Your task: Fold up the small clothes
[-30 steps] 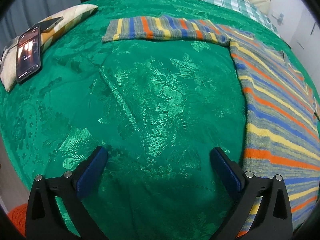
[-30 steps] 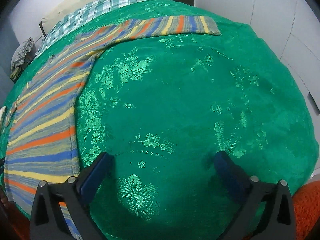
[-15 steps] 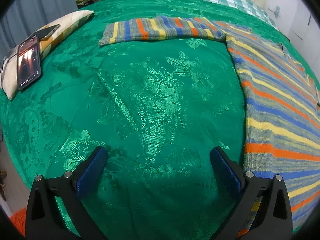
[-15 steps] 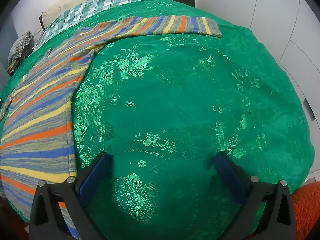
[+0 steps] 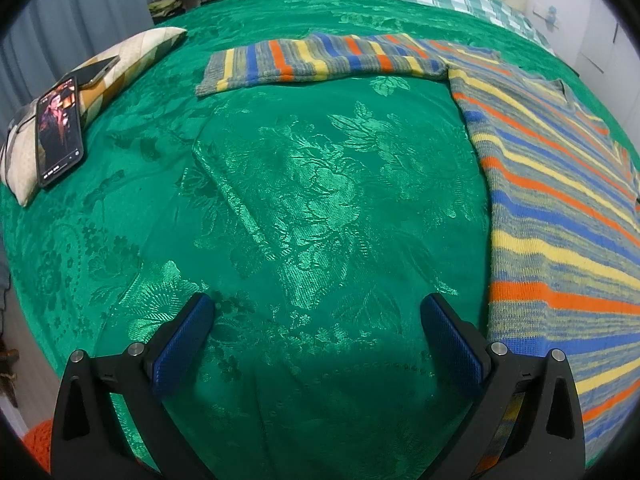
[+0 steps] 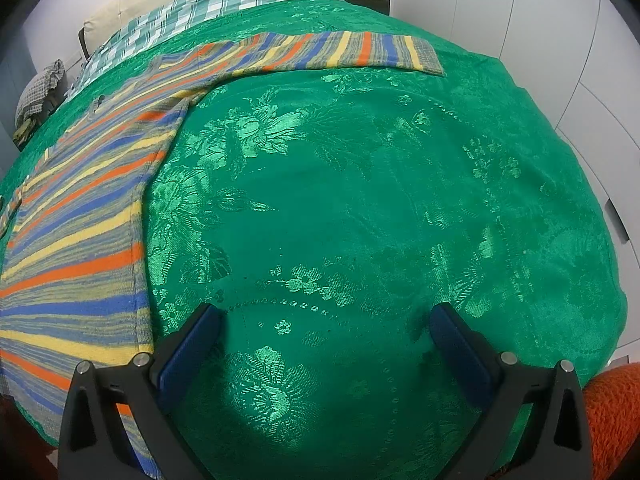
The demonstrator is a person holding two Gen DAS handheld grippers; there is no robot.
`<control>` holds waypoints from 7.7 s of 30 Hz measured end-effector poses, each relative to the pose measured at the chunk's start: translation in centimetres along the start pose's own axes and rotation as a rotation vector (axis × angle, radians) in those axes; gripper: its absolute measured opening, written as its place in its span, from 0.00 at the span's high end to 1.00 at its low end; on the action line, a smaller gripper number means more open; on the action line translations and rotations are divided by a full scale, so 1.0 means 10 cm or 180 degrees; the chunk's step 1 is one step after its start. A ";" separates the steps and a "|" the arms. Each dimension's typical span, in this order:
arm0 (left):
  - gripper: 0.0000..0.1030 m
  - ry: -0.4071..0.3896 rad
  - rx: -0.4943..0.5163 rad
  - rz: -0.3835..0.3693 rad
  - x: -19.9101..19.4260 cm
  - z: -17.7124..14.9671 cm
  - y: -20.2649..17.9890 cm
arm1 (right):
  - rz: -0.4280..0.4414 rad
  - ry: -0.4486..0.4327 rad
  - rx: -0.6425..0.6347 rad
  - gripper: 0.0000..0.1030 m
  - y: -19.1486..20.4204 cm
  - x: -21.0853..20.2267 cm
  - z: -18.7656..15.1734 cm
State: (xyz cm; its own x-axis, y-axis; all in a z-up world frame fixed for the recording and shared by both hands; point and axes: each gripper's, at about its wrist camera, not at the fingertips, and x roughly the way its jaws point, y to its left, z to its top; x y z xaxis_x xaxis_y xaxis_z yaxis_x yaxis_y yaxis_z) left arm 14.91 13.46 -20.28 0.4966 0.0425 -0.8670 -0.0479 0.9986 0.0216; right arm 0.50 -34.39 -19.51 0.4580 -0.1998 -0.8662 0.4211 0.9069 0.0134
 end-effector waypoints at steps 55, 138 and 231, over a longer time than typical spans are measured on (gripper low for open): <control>0.00 -0.0007 -0.0012 0.0012 0.00 -0.01 -0.02 | -0.0008 -0.0006 -0.0015 0.00 -0.01 0.00 0.00; 0.00 -0.0246 -0.0161 -0.0326 -0.32 0.06 0.03 | 0.0466 -0.0064 0.0226 0.03 -0.24 -0.27 0.21; 0.00 -0.0109 -0.0093 0.0013 0.06 0.08 -0.08 | 0.0261 -0.0536 -0.0462 0.00 0.14 0.60 0.52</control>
State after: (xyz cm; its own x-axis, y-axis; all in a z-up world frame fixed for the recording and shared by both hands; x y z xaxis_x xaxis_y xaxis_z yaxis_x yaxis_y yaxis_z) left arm 15.97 12.72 -20.44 0.5258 0.0480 -0.8493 -0.0749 0.9971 0.0100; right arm 7.94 -36.22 -22.05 0.6153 -0.1713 -0.7695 0.2657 0.9641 -0.0021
